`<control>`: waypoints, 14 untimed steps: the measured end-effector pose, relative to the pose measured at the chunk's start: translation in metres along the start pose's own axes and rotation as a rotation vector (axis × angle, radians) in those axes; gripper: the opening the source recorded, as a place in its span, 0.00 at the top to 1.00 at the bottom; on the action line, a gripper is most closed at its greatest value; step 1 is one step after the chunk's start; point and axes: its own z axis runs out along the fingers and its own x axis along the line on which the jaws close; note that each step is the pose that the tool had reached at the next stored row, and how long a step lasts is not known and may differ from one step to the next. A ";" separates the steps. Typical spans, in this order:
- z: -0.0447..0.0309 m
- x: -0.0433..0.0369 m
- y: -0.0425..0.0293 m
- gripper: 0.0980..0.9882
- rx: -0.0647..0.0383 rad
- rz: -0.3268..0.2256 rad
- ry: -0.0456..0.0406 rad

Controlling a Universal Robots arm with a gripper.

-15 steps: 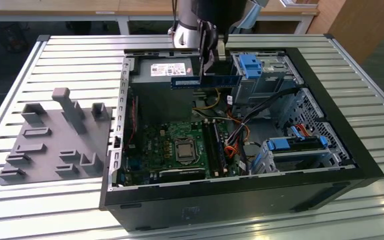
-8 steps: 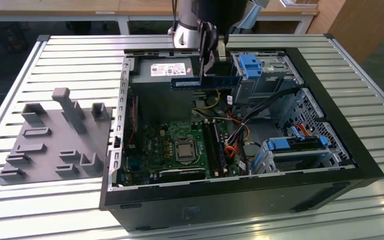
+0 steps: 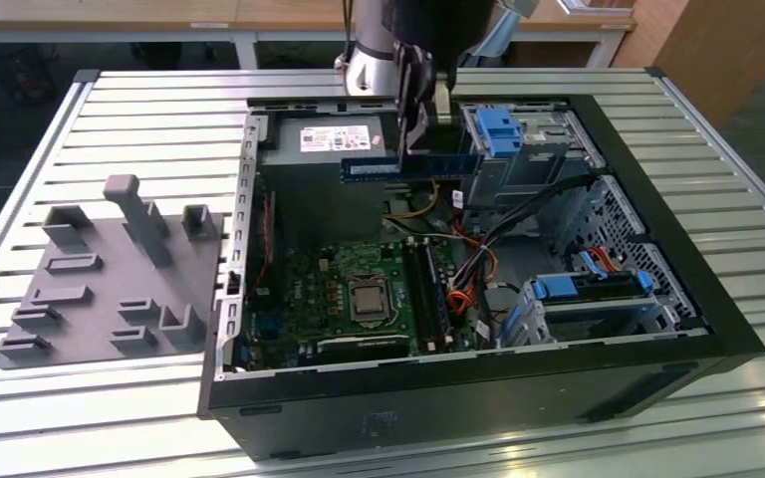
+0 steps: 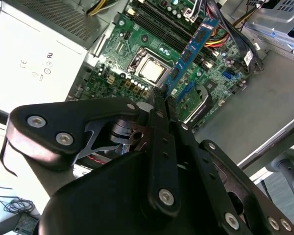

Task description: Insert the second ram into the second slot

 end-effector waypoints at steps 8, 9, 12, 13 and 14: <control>0.0000 0.0019 0.0001 0.96 0.000 0.000 0.0075; 0.0001 0.0022 0.0001 0.96 0.000 0.000 0.0084; 0.0001 0.0028 0.0001 0.96 0.000 0.000 0.0113; 0.0001 0.0030 0.0001 0.96 0.000 0.000 0.0122; 0.0001 0.0033 0.0001 0.96 0.000 0.001 0.0133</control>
